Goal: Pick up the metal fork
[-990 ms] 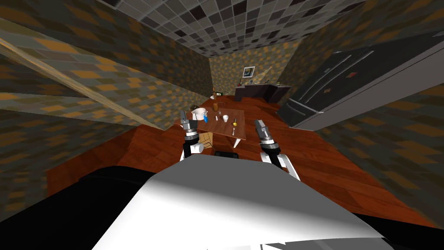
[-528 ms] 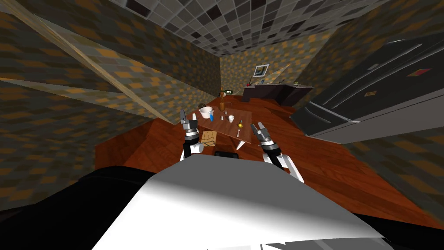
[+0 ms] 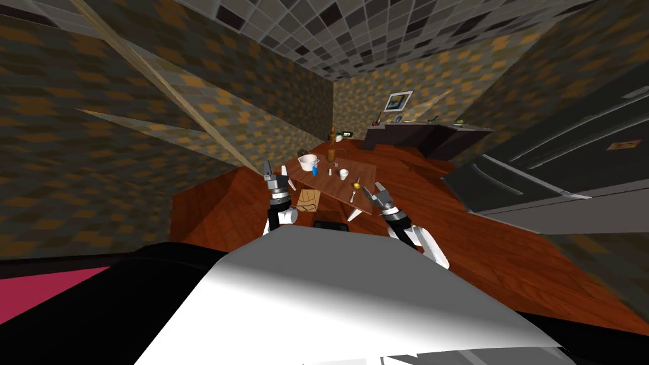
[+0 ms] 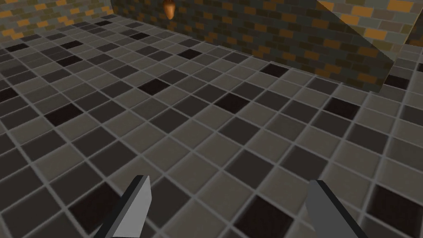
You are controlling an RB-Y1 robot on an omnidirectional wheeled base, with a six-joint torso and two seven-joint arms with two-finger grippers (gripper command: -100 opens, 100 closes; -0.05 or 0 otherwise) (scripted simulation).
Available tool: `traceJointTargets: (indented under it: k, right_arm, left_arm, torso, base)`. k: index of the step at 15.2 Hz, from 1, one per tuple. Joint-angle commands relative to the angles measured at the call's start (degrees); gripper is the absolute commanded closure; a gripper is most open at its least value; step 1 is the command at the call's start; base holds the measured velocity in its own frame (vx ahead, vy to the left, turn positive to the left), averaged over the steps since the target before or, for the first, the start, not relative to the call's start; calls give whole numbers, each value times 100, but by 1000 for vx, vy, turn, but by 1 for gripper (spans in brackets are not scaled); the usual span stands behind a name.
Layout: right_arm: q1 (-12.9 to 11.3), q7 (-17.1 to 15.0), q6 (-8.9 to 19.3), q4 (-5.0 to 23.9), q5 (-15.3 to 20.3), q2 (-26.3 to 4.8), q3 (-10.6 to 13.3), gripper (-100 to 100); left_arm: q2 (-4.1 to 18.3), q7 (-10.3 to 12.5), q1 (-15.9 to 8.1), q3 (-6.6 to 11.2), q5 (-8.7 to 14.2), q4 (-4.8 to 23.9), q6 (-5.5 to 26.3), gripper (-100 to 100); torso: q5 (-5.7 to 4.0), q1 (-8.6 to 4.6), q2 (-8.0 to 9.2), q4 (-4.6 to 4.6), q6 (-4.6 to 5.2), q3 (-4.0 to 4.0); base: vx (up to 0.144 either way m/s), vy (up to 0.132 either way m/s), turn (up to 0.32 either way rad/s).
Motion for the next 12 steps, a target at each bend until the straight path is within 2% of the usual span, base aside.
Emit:
traceJointTargets:
  k: [1, 2, 3, 5, 6, 8, 9, 11, 12]
  right_arm:
    - [-48, 152, -116, 158, 286, -62, -70, -100]
    - [-48, 152, -116, 158, 348, -62, -70, -100]
    - [-65, 349, -269, 341, 518, -140, -170, -100]
    - [-65, 349, -269, 341, 717, -140, -170, -100]
    - [-82, 549, -423, 527, 878, -215, -272, -100]
    - [-82, 549, -423, 527, 1090, -215, -272, -100]
    - [-99, 750, -579, 715, 1246, -289, -375, -100]
    - [-99, 750, -579, 715, 1467, -289, -375, -100]
    - [-117, 952, -735, 903, 1623, -361, -478, -100]
  left_arm:
    - [0, 0, 0, 0, 0, 0, 0, 0]
    - [0, 0, 0, 0, 0, 0, 0, 0]
    - [0, 0, 1, 1, 0, 0, 0, 0]
    - [0, 0, 0, 0, 0, 0, 0, 0]
    - [0, 0, 1, 1, 0, 0, 0, 0]
    - [0, 0, 0, 0, 0, 0, 0, 0]
    - [0, 0, 1, 1, 0, 0, 0, 0]
    - [0, 0, 0, 0, 0, 0, 0, 0]
    - [0, 0, 1, 1, 0, 0, 0, 0]
  torso:
    - [0, 0, 0, 0, 0, 0]
    - [0, -1, -1, 0, 1, -1]
    - [0, 0, 0, 0, 4, 0]
    - [0, -1, -2, 0, 1, -1]
    - [0, 1, -1, 0, 4, 0]
    - [0, 0, -1, 0, 1, -1]
    - [0, 1, -1, 0, 4, -1]
    - [0, 0, -2, 0, 1, -1]
    - [0, 1, -1, 0, 4, -1]
  base:
    - [14, -26, 285]
    - [11, -23, 105]
    - [12, -21, 273]
    - [12, -26, 184]
    - [11, -20, 274]
    - [10, -24, 209]
    - [12, -20, 223]
    - [11, -27, 222]
    - [12, -25, 351]
